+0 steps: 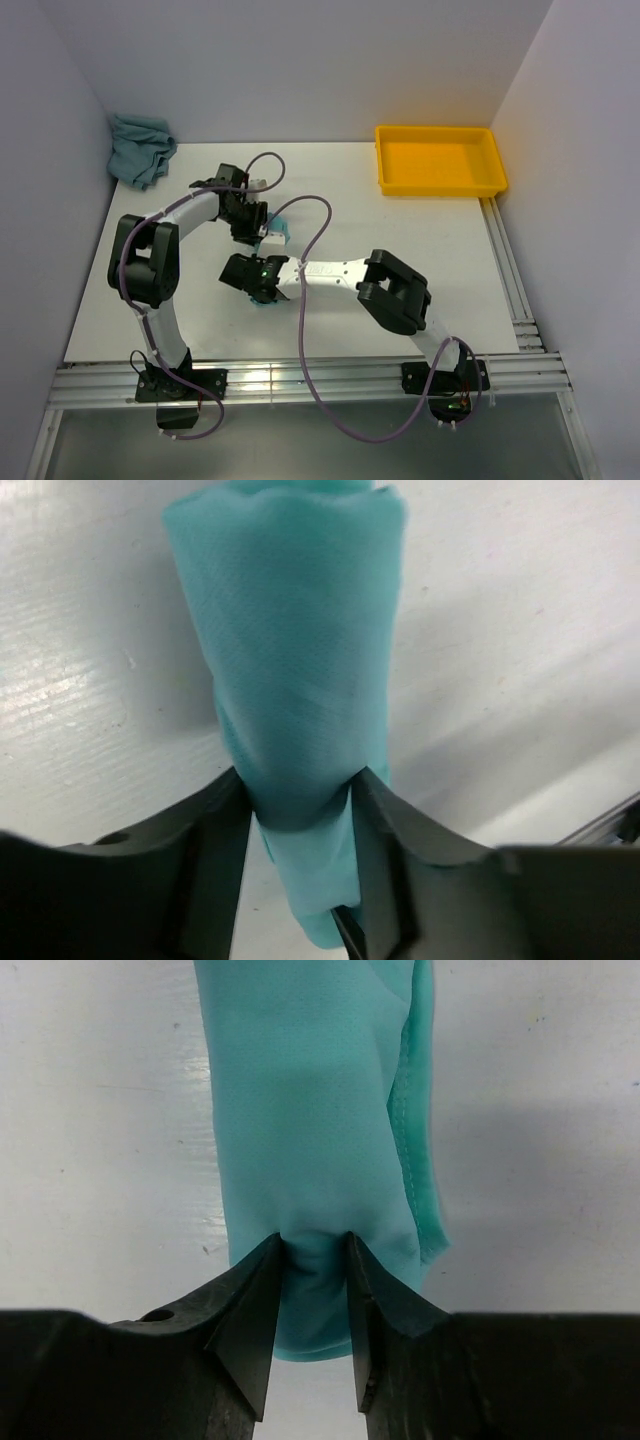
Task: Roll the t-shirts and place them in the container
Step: Roll the tshirt
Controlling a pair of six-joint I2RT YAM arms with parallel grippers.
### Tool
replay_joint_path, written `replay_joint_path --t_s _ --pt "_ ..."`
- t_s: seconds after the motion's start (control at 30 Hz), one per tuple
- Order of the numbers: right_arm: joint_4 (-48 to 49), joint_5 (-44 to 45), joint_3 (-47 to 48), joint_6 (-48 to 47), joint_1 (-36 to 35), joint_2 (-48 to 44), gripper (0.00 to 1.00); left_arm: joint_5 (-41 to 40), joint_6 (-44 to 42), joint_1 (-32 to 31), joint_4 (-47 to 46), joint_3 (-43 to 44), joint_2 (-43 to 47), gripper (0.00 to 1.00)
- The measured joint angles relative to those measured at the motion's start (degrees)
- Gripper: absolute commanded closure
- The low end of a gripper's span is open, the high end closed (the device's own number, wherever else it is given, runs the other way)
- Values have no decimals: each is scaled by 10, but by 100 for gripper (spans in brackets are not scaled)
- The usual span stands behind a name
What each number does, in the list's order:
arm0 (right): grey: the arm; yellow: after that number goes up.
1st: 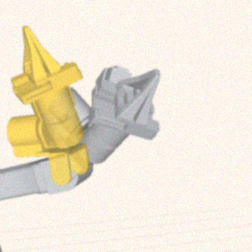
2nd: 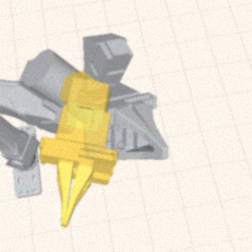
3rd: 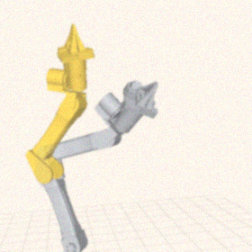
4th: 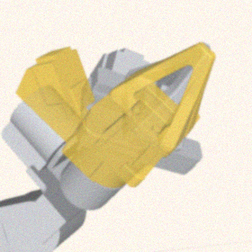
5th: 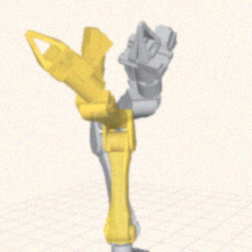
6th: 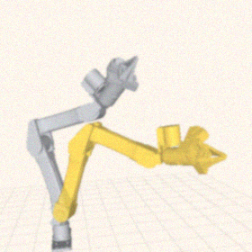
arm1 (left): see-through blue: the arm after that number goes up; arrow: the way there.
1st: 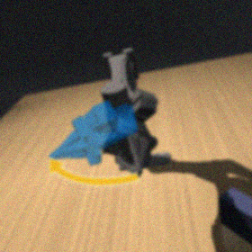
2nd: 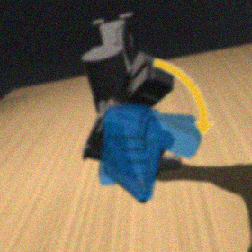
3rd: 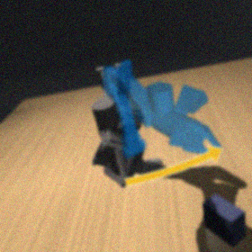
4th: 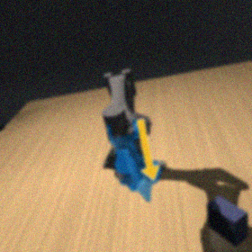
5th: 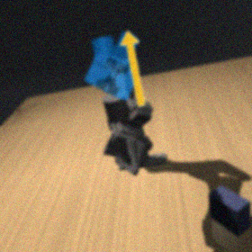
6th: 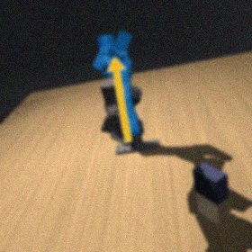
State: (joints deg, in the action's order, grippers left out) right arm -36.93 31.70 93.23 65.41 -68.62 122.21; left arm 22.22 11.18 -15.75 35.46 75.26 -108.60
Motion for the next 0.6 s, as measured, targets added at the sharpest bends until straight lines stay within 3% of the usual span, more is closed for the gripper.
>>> replay_joint_path --t_s 0.17,0.4,0.6 --pt "50 -9 -46 7 2 -14 68 26 -14 2 22 44 0 41" --pt "222 -83 -223 18 31 -113 70 80 -37 30 30 75 1 42" --pt "355 -149 -323 33 59 -154 71 113 -62 60 25 33 6 43"
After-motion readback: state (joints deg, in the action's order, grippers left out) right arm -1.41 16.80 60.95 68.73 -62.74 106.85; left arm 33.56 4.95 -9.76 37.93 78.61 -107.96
